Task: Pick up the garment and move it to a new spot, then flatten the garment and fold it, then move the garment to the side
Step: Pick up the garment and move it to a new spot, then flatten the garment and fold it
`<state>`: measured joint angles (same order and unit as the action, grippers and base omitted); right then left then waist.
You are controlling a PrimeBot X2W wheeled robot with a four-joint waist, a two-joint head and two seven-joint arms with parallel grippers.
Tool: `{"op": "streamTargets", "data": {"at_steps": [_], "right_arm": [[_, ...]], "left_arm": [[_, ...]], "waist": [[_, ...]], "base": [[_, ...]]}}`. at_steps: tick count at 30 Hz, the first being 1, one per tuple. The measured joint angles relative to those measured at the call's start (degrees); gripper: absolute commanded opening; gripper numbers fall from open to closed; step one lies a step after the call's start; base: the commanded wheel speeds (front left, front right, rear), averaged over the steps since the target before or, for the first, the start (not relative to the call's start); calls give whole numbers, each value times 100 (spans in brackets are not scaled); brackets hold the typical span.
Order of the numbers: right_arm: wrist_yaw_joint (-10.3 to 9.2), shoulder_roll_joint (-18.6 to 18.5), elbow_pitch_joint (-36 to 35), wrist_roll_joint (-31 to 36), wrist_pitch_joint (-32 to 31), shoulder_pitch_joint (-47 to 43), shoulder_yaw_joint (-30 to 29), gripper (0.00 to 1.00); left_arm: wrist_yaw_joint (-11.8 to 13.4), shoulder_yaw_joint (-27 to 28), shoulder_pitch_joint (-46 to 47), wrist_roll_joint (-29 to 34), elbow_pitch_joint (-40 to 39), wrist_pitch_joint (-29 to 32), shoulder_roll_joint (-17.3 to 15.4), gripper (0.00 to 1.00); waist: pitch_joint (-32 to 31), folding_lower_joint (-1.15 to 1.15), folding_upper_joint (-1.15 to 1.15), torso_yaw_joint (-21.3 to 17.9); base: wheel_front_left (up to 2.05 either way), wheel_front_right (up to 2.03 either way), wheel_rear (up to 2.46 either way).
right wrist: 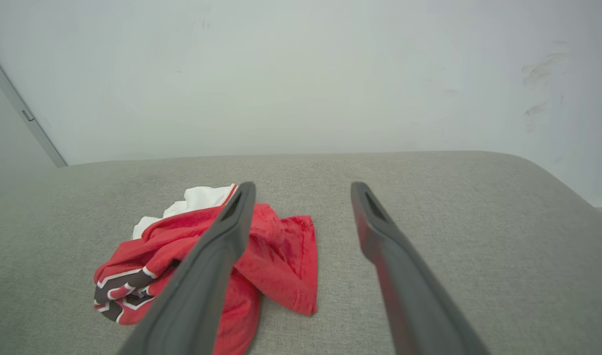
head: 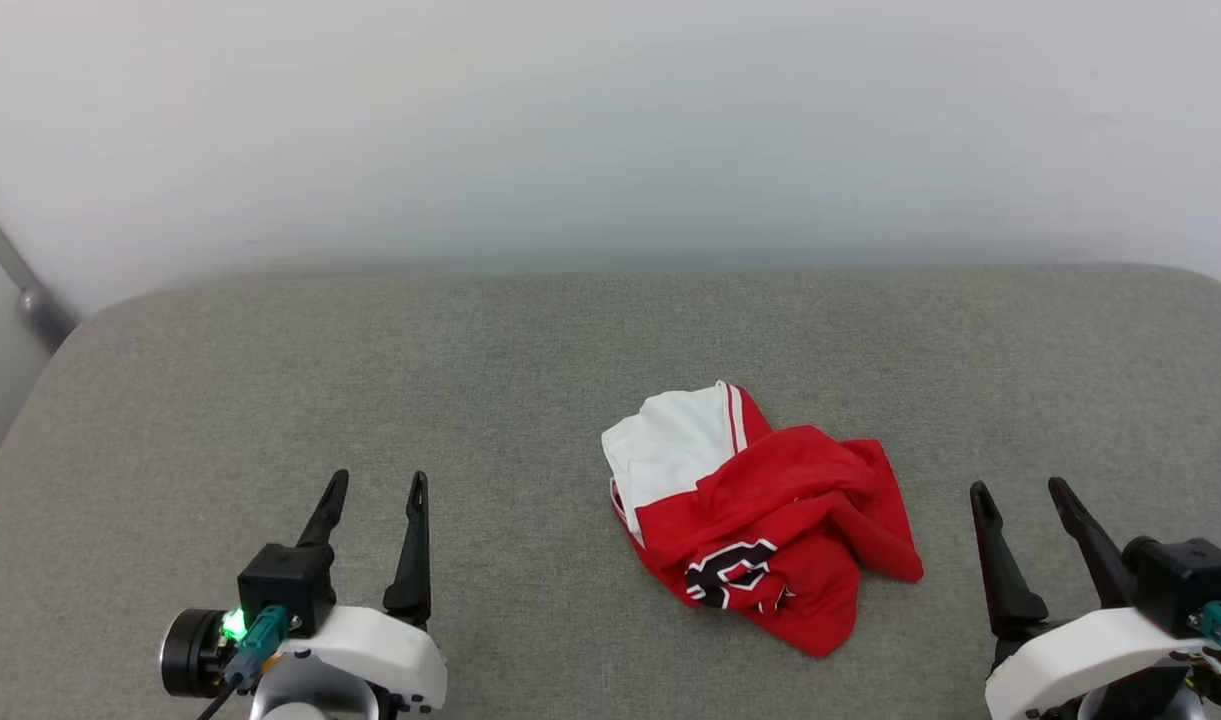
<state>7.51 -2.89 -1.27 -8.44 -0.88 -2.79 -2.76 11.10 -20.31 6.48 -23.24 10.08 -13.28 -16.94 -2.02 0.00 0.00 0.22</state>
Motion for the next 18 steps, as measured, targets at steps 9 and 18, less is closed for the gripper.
{"op": "streamTargets", "data": {"at_steps": [9, 18], "right_arm": [[-1, 0, -66, 0, -69, -66, 67, 100], [-1, 0, -16, -45, -248, -53, 14, 100]], "left_arm": [[-49, -134, -126, -74, -71, 97, 5, 100], [-26, -107, -144, -165, -85, 76, 32, 100]], "waist": [[-41, 0, 0, -10], [-45, 0, 0, -39]], "base": [[0, 0, 0], [0, 0, 0]]}}
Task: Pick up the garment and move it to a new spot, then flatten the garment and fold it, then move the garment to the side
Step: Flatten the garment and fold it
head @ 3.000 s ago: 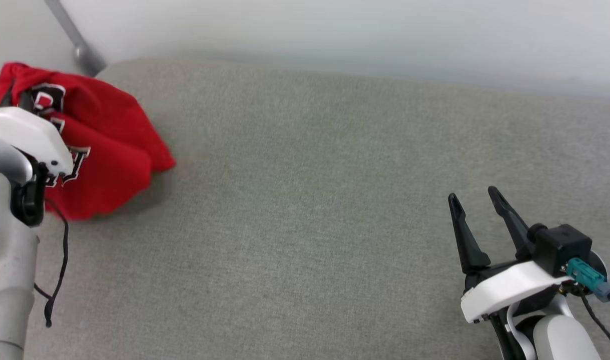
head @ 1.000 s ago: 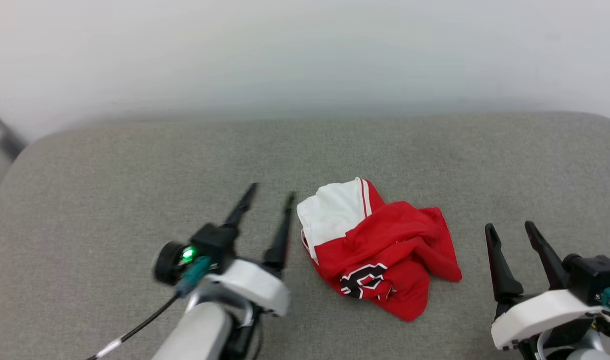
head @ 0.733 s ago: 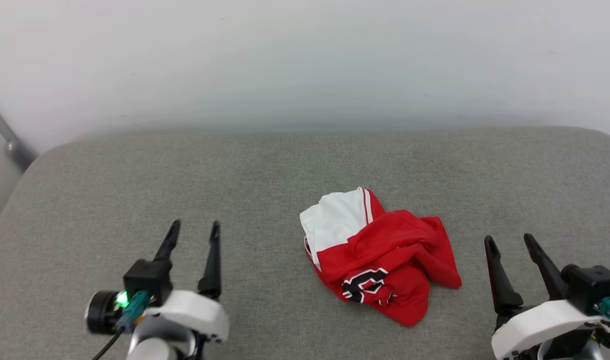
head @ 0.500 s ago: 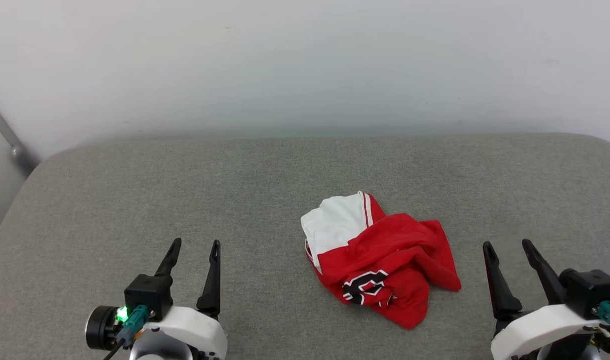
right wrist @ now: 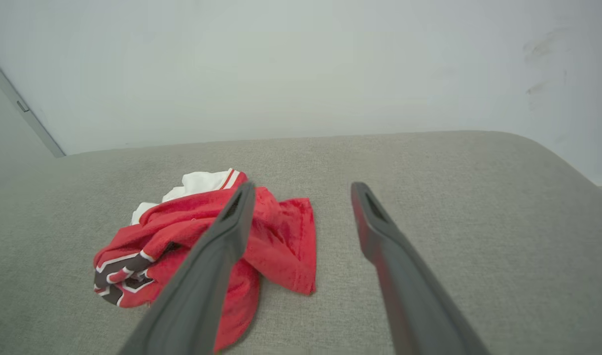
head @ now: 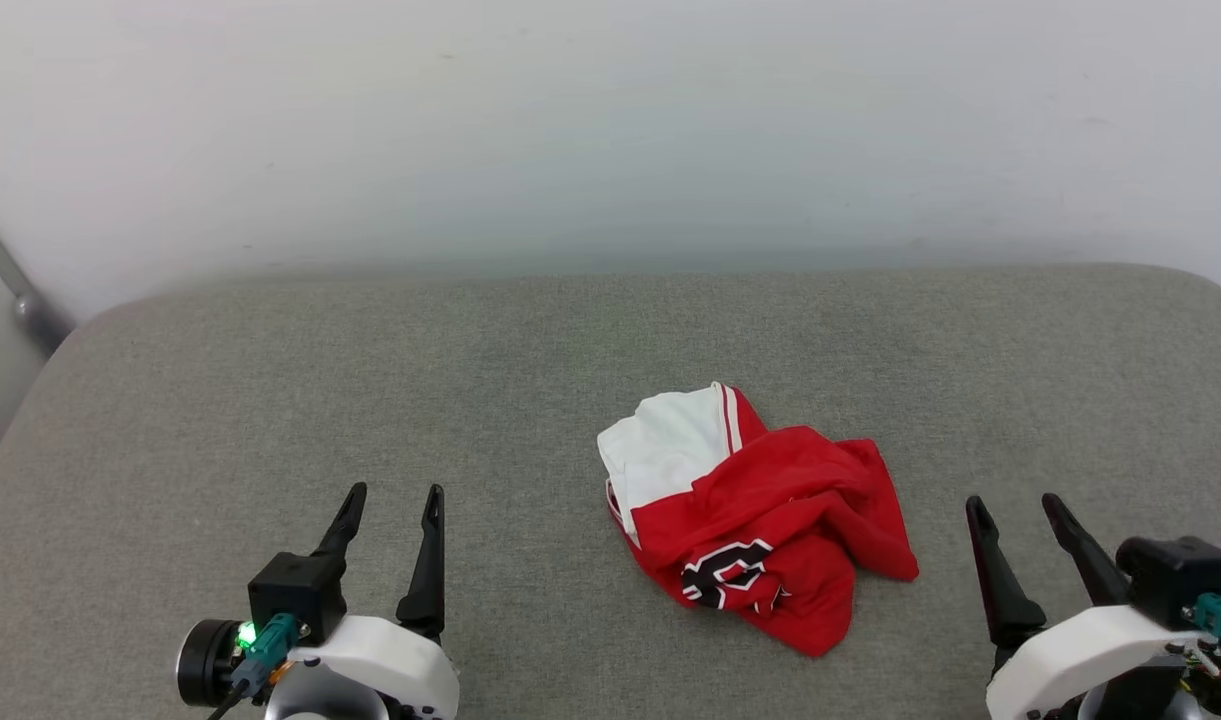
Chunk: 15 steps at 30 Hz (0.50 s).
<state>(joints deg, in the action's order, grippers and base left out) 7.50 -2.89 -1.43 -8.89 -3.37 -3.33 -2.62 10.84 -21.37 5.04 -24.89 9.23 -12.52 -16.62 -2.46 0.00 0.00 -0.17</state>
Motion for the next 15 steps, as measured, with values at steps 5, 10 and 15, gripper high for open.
{"op": "streamTargets", "data": {"at_steps": [5, 10, 15], "right_arm": [[0, -2, 179, -302, -699, 211, -157, 100], [0, -248, 244, -580, -1990, 731, 97, 100], [0, -728, 179, -970, -3523, 1322, 603, 100]], "left_arm": [[-12, -26, 26, -2, -15, -2, 20, 100], [-69, -93, 163, 16, -16, -54, 75, 100], [-183, -225, 428, 73, 19, -109, 167, 100]], "waist": [[35, 0, 0, 118], [128, 0, 0, 355], [334, 0, 0, 633]], "base": [[0, 0, 0], [0, 0, 0], [0, 0, 0]]}}
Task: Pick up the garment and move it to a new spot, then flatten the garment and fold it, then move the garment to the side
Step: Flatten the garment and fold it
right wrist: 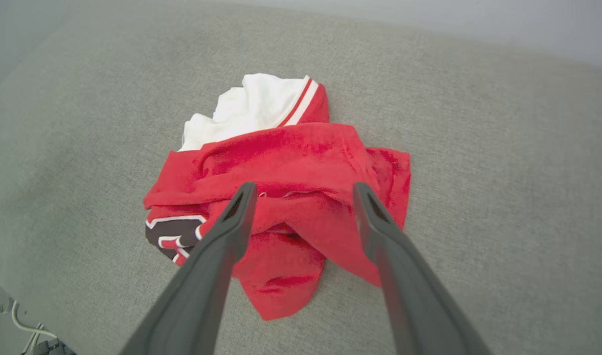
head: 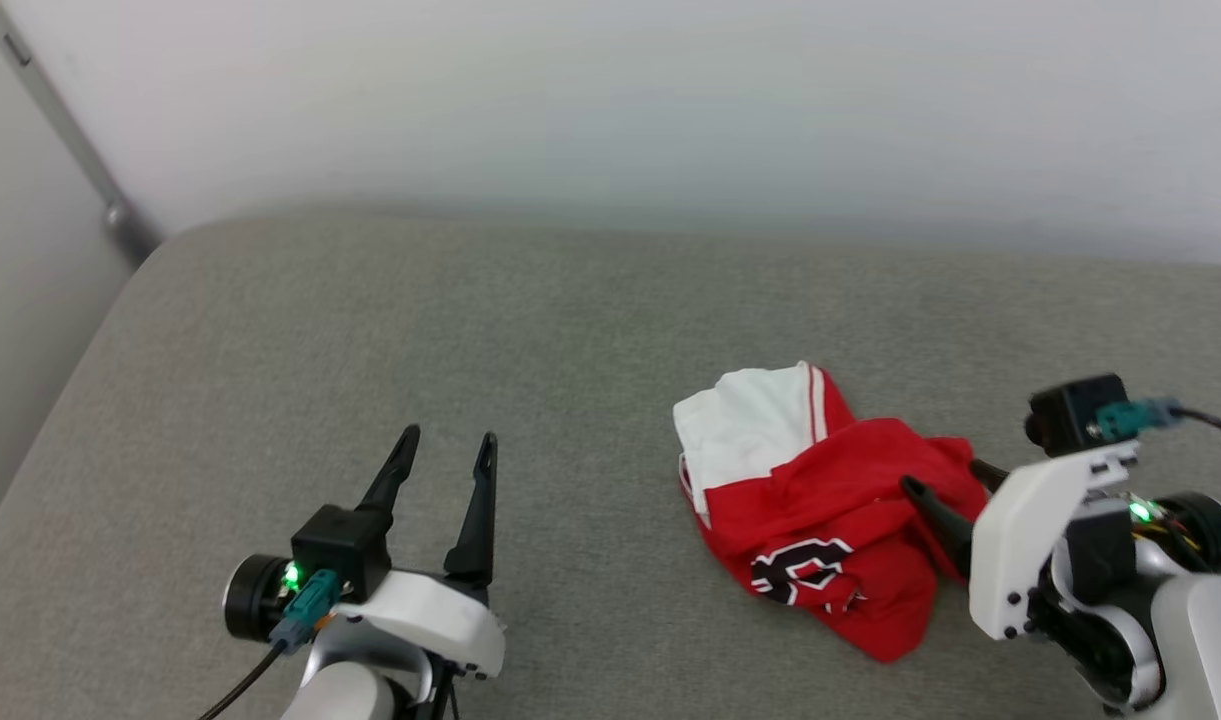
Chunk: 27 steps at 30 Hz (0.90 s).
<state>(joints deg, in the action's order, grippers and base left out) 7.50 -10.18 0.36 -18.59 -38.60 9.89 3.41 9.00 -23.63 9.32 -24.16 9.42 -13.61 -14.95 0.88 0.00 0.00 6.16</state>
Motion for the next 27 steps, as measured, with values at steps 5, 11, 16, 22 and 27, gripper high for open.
{"op": "streamTargets", "data": {"at_steps": [5, 11, 16, 22, 27], "right_arm": [[0, -336, -21, -316, -982, 555, 624, 100], [1, -722, 272, -450, -1518, 918, 1372, 100], [1, -918, 603, -588, -1673, 957, 1622, 100], [1, -982, 712, -668, -1556, 1059, 1613, 0], [1, -998, 441, -646, -1216, 1150, 1408, 0]], "left_arm": [[-133, -92, 287, 60, 111, -71, 171, 100], [-242, -113, 498, 90, 281, -121, 345, 100], [-291, -75, 521, 131, 393, -130, 446, 100], [-316, 44, 516, 182, 420, -131, 474, 100], [-345, 151, 463, 237, 421, -141, 468, 100]], "waist": [[290, 0, 0, 306], [574, -1, 0, 645], [655, -1, 0, 799], [629, 0, 0, 743], [536, -1, 0, 579]], "base": [[0, 0, 0], [0, 0, 0], [0, 0, 0], [0, 0, 0], [0, 0, 0]]}}
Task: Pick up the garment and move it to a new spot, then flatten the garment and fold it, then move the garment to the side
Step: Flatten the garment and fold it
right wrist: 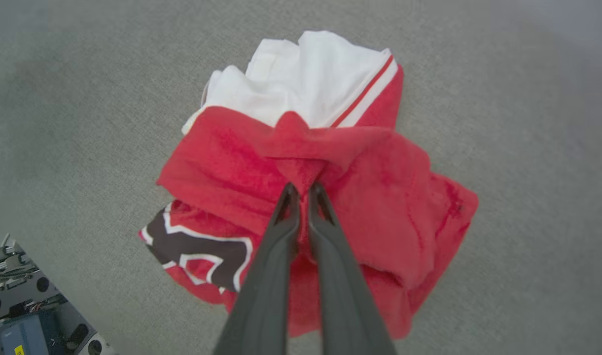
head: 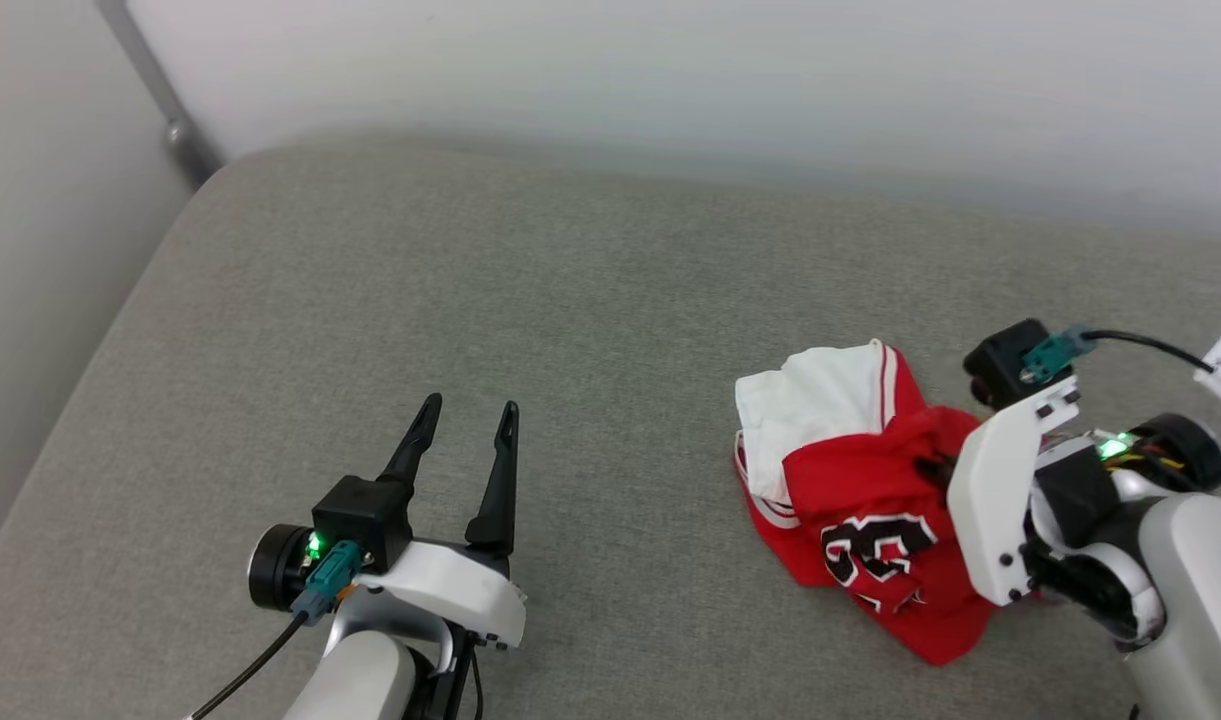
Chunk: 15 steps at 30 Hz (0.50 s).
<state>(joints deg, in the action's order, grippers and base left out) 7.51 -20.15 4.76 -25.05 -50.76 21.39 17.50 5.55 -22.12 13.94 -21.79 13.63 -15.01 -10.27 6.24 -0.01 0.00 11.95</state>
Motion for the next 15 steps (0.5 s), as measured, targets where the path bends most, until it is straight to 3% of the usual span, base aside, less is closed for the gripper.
{"op": "streamTargets", "data": {"at_steps": [4, 7, 8, 11, 15], "right_arm": [[0, -52, -274, 115, 223, -61, -424, 0], [0, 12, -477, 244, 366, -375, -1066, 0], [0, 158, -581, 305, 411, -696, -1562, 0], [0, 446, -648, 434, 442, -1260, -2317, 0], [-1, 1126, -408, 609, 657, -2143, -3462, 0]], "left_arm": [[-1, 35, -85, 45, -3, -5, -44, 100], [-1, 37, -101, 56, -14, -5, -77, 100], [-3, 33, -120, 64, -13, -5, -115, 100], [0, 41, -129, 64, -23, -4, -162, 100], [22, 46, -137, 60, -65, 23, -187, 100]], "waist": [[-80, 0, 0, -206], [-140, 0, 0, -377], [-167, 1, 0, -494], [-192, 1, 0, -665], [-216, 1, 0, -878]], "base": [[0, 0, 0], [0, 0, 0], [0, 0, 0], [0, 0, 0], [0, 0, 0]]}}
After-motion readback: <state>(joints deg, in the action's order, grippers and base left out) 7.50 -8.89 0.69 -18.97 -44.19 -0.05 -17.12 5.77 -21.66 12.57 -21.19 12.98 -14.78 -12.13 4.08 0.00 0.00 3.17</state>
